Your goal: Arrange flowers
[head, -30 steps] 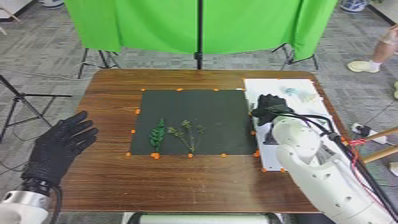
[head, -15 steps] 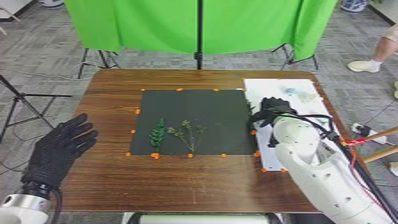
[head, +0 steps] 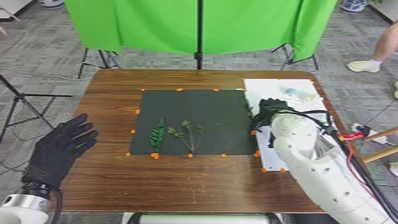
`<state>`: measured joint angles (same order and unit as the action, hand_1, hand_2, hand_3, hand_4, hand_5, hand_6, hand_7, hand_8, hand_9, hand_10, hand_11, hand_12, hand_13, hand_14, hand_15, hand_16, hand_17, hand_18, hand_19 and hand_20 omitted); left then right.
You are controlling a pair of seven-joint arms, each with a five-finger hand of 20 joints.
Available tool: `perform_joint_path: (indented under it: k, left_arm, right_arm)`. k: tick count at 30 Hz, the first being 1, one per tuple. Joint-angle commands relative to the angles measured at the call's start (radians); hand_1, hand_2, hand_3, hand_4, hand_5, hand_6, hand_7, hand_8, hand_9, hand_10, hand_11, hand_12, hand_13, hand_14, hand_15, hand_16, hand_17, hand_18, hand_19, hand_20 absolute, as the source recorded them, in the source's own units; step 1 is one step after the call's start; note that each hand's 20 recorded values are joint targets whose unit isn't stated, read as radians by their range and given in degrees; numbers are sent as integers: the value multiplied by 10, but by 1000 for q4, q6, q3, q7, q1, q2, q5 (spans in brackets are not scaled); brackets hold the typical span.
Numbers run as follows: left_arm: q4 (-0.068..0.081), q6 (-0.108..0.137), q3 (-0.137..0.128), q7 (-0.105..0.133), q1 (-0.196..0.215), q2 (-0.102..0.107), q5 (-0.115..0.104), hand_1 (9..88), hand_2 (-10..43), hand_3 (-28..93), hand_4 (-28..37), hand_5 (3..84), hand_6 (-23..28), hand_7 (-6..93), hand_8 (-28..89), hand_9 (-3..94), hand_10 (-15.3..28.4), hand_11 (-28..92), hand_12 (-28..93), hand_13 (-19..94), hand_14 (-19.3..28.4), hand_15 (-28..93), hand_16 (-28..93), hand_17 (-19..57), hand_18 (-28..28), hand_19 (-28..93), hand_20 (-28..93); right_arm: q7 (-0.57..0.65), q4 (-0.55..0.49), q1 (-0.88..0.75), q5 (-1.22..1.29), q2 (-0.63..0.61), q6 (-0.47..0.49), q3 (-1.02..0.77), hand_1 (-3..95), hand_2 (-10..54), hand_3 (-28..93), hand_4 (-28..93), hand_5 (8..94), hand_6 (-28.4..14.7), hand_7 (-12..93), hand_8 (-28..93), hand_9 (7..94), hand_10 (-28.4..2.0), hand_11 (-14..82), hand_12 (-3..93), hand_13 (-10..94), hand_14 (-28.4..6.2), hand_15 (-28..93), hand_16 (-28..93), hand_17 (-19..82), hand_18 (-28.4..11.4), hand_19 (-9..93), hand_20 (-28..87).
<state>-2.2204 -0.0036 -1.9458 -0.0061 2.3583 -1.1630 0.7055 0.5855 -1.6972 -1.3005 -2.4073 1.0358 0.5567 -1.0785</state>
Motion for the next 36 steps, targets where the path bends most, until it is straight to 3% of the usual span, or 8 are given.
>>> perform_joint_path:
  k: [1,2,3,8,13,17,25,36]
  left_arm:
    - [3,0,2,-9,5,-9,5,263,11,709,-283,349,38,247,-133,276,123,322,137,217,145,500,-47,-83,208,494,68]
    - [4,0,2,-8,4,-9,5,263,12,710,-283,349,38,247,-134,276,123,323,137,217,145,500,-47,-83,208,494,68]
    - [4,-1,1,-9,4,-9,5,263,12,709,-283,349,38,247,-134,276,123,322,137,217,145,500,-47,-83,208,494,68]
    - [6,-3,4,-9,1,-9,7,264,11,710,-283,348,38,247,-134,275,122,323,137,217,143,499,-46,-83,208,493,68]
    - [6,-3,2,-8,2,-11,6,267,12,707,-282,348,38,248,-135,274,122,323,137,216,144,500,-46,-83,208,493,68]
    - [7,-2,3,-6,1,-10,7,269,10,708,-281,347,38,248,-134,273,122,323,137,217,144,500,-47,-83,208,493,67]
    - [7,-4,2,-6,3,-12,7,270,10,706,-279,347,38,247,-134,273,122,323,136,217,145,502,-47,-83,209,494,67]
    - [8,-5,2,-6,1,-11,6,271,10,705,-279,347,38,248,-135,273,123,323,136,216,144,502,-47,-83,209,495,67]
  right_arm:
    - [-11,36,-83,23,22,21,22,465,-95,722,-283,620,-47,786,-8,863,-33,345,424,817,-7,708,336,356,-169,818,344]
    - [-12,35,-88,31,23,14,18,465,-95,751,-282,672,15,790,-141,835,-26,376,417,793,-5,747,309,340,-161,837,338]
    - [-14,34,-91,37,27,18,13,467,-95,772,-282,677,24,800,-168,826,-21,372,415,785,-4,760,293,333,-158,845,332]
    - [-15,20,-121,63,24,-68,-3,495,-95,867,-282,590,-77,810,-45,819,-27,320,439,785,-6,745,284,332,-158,837,331]
    - [-36,18,-154,54,16,-233,-11,476,-92,929,-235,531,-130,828,47,778,-57,397,510,789,-3,800,318,334,-169,876,305]
    - [-38,17,-167,57,10,-351,-8,456,-82,932,-165,514,-150,842,74,770,-73,438,564,806,-12,823,342,341,-175,925,257]
    - [-79,-10,-195,99,4,-577,-32,444,-76,932,-85,504,-174,875,61,789,-91,462,616,825,-21,852,356,356,-181,932,291]
    - [-83,-86,-196,200,14,-625,-86,449,-78,932,-81,510,-181,884,34,794,-96,457,629,827,-27,857,362,354,-185,932,298]
